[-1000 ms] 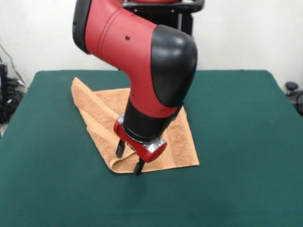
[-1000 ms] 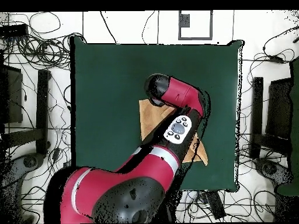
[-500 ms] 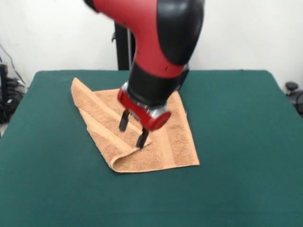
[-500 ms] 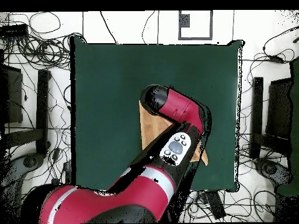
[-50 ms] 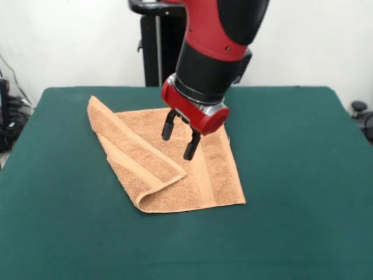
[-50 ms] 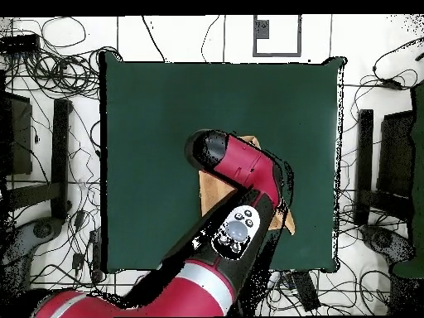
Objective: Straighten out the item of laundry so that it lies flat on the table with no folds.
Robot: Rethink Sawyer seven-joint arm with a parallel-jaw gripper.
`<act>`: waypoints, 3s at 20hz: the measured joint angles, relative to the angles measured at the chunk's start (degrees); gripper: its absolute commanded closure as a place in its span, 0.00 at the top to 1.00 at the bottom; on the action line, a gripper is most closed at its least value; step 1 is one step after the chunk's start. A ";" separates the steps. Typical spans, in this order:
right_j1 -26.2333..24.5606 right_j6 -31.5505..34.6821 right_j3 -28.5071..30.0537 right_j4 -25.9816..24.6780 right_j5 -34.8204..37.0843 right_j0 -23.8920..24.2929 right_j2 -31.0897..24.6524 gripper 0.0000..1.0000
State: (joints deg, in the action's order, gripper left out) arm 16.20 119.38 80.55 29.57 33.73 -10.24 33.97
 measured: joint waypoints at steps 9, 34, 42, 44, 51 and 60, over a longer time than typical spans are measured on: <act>0.45 0.00 0.27 -0.01 -0.94 0.58 -0.17 1.00; 0.53 0.00 2.14 -3.96 -1.75 2.19 -6.55 1.00; 1.58 0.00 3.52 -6.93 -2.16 3.89 -8.12 1.00; 1.78 0.00 3.74 -7.43 -2.35 4.41 -8.77 1.00; 2.10 0.00 4.57 -9.41 -2.40 5.25 -9.73 1.00; 2.79 0.00 4.97 -11.41 -2.40 5.50 -10.47 1.00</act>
State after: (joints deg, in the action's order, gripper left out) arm 18.99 119.38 85.52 18.16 31.33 -4.73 23.50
